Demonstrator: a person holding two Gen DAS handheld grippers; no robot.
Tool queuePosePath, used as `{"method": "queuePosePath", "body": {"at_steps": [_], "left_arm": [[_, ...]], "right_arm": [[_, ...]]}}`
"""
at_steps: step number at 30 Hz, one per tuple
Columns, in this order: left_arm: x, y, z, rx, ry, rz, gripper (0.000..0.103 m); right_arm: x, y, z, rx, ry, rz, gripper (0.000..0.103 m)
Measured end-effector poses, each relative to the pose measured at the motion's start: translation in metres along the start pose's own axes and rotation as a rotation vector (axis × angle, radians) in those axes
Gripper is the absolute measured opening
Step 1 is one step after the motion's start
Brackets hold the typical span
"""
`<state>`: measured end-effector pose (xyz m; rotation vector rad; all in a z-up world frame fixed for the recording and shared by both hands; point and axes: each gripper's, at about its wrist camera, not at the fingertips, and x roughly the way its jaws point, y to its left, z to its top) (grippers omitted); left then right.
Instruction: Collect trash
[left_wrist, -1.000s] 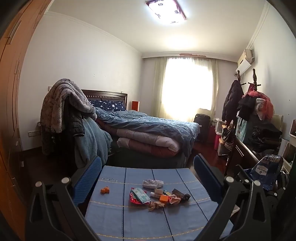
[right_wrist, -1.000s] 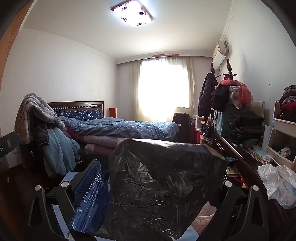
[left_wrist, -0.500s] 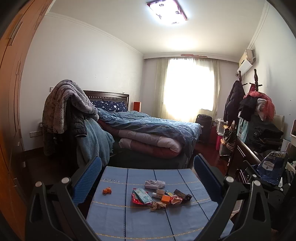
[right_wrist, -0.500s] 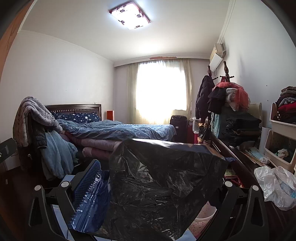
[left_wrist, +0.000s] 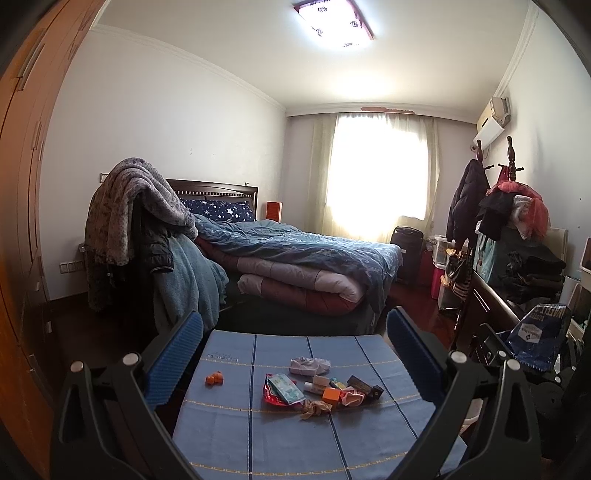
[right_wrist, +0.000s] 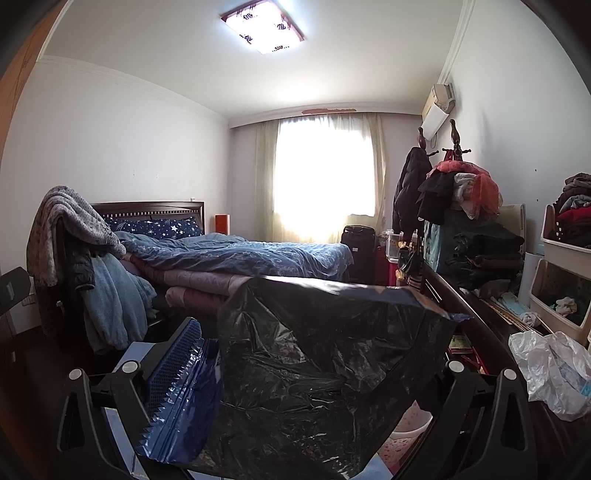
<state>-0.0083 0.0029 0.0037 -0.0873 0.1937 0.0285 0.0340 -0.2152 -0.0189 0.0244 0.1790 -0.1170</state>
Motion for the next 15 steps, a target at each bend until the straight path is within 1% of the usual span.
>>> {"method": "queuePosePath", "body": {"at_steps": [15], "left_arm": [[0.0026,-0.0004,-0.0007,-0.001,0.006,0.000,0.100]], "right_arm": [[0.0023,-0.0011,-0.0024,-0.001,0.004,0.001,0.099]]}}
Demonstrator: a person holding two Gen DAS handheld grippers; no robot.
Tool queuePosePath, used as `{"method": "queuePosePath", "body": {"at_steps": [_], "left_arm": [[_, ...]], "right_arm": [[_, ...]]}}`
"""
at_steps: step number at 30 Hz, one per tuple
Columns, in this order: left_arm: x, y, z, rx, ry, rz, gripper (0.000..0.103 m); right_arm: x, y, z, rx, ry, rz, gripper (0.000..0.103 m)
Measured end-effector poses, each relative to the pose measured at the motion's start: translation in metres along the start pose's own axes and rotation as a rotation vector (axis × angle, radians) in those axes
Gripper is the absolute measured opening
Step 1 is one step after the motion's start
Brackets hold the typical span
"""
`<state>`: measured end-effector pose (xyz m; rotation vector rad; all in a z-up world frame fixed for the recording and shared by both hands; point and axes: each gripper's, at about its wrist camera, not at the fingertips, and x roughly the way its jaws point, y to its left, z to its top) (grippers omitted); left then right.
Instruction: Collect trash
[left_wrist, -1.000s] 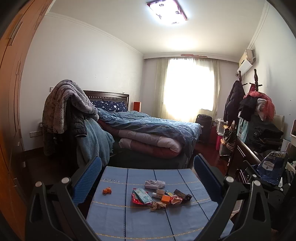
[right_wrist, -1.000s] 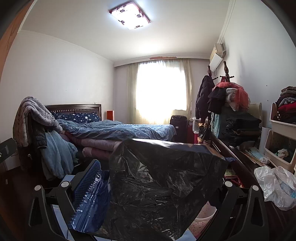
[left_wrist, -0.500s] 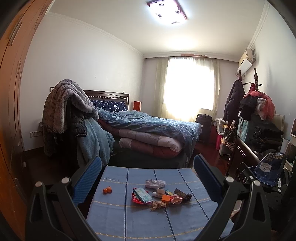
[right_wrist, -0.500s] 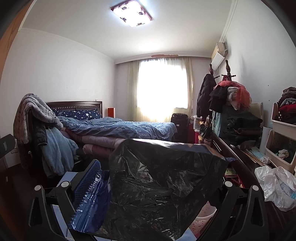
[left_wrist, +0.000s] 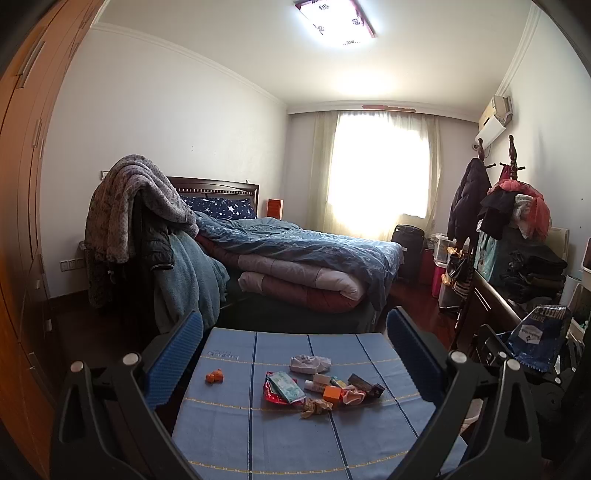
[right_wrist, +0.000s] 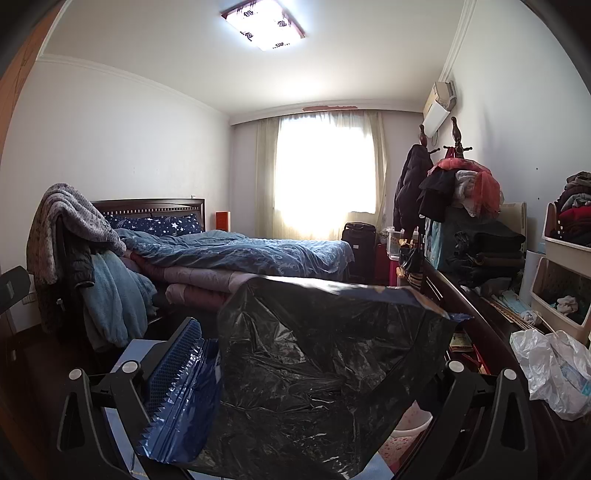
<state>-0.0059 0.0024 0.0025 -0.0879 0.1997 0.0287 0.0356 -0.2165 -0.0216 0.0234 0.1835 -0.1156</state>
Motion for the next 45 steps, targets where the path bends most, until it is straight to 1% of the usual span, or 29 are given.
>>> {"method": "queuePosePath", "body": {"at_steps": [45], "left_arm": [[0.006,0.008,-0.010,-0.009,0.014,0.009,0.100]], "right_arm": [[0.002,0.002,-0.005,-0.015,0.018,0.017,0.099]]}}
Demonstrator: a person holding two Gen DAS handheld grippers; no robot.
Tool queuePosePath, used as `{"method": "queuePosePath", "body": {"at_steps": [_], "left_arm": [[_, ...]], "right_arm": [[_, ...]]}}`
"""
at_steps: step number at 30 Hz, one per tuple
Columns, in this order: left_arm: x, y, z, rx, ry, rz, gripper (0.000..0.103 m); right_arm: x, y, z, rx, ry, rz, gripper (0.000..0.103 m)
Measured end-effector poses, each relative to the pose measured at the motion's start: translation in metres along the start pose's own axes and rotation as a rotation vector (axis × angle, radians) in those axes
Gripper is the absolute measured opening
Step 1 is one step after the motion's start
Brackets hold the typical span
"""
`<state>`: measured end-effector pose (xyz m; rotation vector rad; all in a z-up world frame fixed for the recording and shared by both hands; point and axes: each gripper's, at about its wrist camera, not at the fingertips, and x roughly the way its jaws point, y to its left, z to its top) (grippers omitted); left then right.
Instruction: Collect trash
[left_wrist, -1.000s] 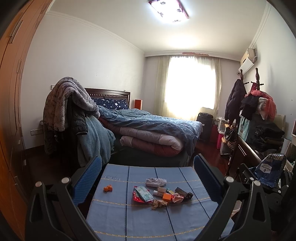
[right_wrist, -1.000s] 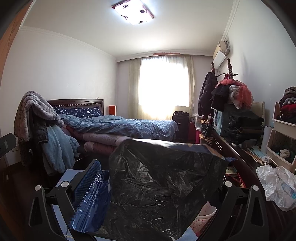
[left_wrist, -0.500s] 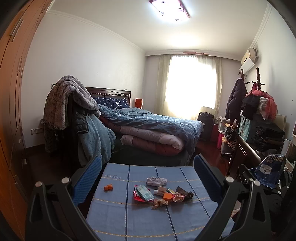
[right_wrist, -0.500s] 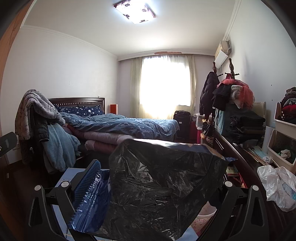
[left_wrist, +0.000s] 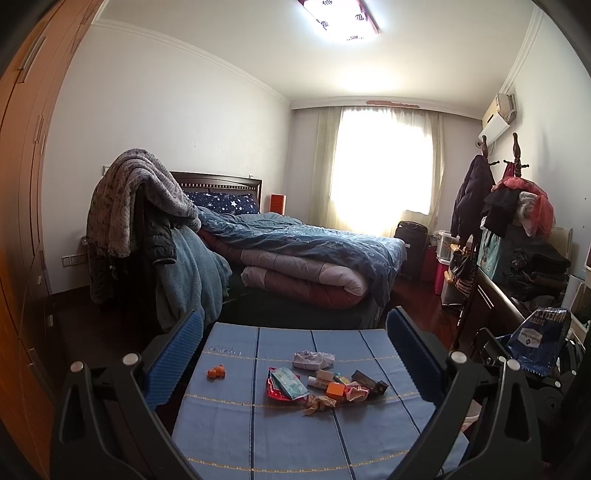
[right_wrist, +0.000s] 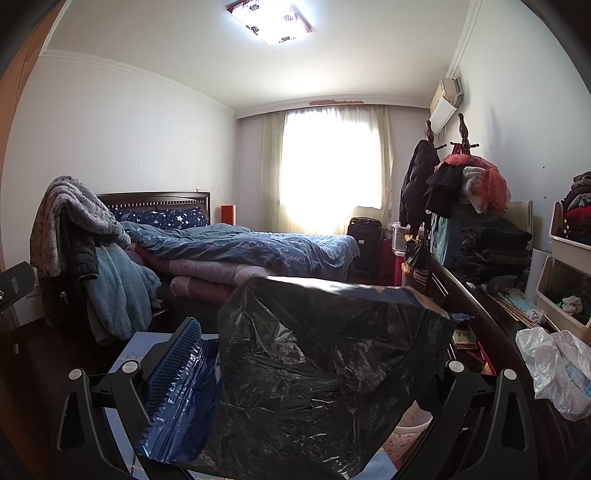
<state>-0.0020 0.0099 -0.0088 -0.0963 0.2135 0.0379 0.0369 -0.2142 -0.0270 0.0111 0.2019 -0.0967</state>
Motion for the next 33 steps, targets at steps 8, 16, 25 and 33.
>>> {"method": "queuePosePath", "body": {"at_steps": [8,16,25,33], "left_arm": [[0.005,0.000,-0.005,0.002,0.011,0.005,0.100],[0.013,-0.004,-0.004,0.002,0.029,0.009,0.100],[0.039,0.001,-0.008,-0.008,0.077,0.023,0.100],[0.082,0.011,-0.023,-0.022,0.162,0.053,0.100]], "right_arm": [[-0.001,0.001,-0.002,-0.001,0.006,0.003,0.099],[0.002,0.003,-0.006,-0.002,0.021,0.012,0.099],[0.027,0.012,-0.004,-0.010,0.075,0.014,0.099],[0.062,0.019,-0.016,-0.025,0.159,0.031,0.099]]}}
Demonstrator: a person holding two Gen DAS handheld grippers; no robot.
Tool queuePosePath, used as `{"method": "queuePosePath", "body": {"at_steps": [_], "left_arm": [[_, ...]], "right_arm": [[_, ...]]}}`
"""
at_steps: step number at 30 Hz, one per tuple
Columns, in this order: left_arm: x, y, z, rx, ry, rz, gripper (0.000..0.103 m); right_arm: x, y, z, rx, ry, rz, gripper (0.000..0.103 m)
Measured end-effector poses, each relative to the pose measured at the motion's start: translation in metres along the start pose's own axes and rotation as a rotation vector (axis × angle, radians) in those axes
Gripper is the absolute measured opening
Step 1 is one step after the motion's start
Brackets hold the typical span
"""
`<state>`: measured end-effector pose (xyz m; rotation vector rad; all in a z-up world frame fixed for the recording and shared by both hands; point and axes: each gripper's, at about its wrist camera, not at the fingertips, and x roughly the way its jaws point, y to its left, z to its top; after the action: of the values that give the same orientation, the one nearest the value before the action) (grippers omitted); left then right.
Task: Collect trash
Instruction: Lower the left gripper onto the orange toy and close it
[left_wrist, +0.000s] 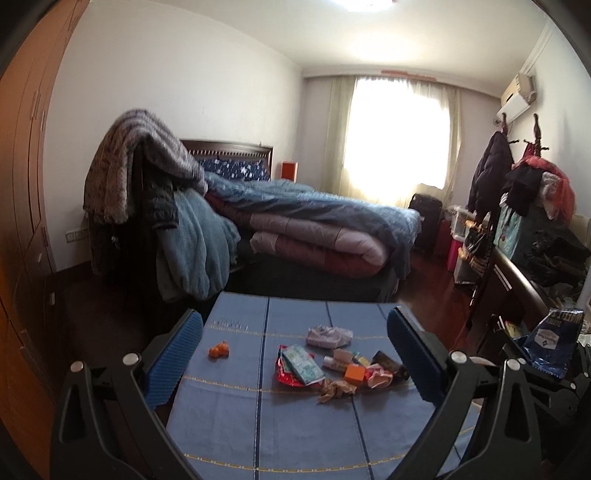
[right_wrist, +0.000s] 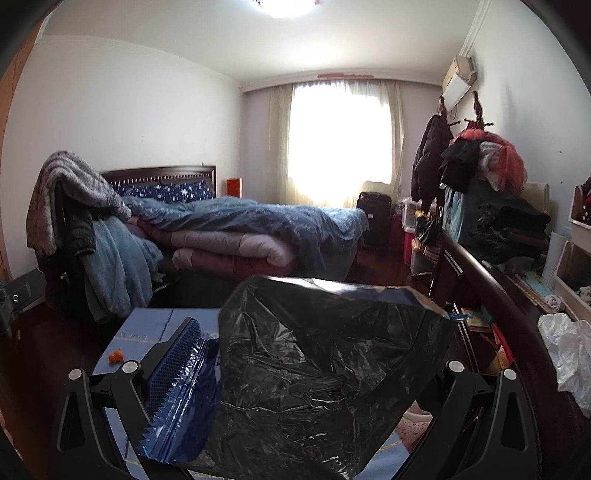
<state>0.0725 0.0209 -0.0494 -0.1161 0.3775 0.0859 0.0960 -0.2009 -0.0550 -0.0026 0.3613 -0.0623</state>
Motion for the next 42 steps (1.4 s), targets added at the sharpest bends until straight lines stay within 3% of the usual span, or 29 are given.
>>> {"method": "queuePosePath", "body": {"at_steps": [14,21,26,33,37,39,42], "left_arm": [[0.110,0.032,-0.032,-0.031,0.188,0.089,0.100],[0.170,0.077,-0.057,-0.090,0.291,0.205,0.099],[0.224,0.101,-0.064,-0.077,0.329,0.289,0.099],[0.313,0.123,-0.082,-0.053,0.451,0.352,0.099],[0.338,0.129,-0.094,-0.056,0.501,0.354,0.084],[0.345,0.132,-0.099,-0.060,0.523,0.356,0.081],[0.347,0.132,-0.099,-0.075,0.515,0.319,0.067]], "right_arm": [[0.086,0.013,-0.029,-0.005,0.149,0.055,0.099],[0.132,0.023,-0.051,-0.029,0.257,0.069,0.099],[0.157,0.032,-0.063,-0.044,0.305,0.086,0.099],[0.177,0.042,-0.076,-0.070,0.348,0.093,0.099],[0.184,0.041,-0.080,-0.073,0.357,0.082,0.099],[0.188,0.039,-0.081,-0.072,0.360,0.076,0.099],[0.194,0.037,-0.081,-0.064,0.374,0.072,0.099]]}}
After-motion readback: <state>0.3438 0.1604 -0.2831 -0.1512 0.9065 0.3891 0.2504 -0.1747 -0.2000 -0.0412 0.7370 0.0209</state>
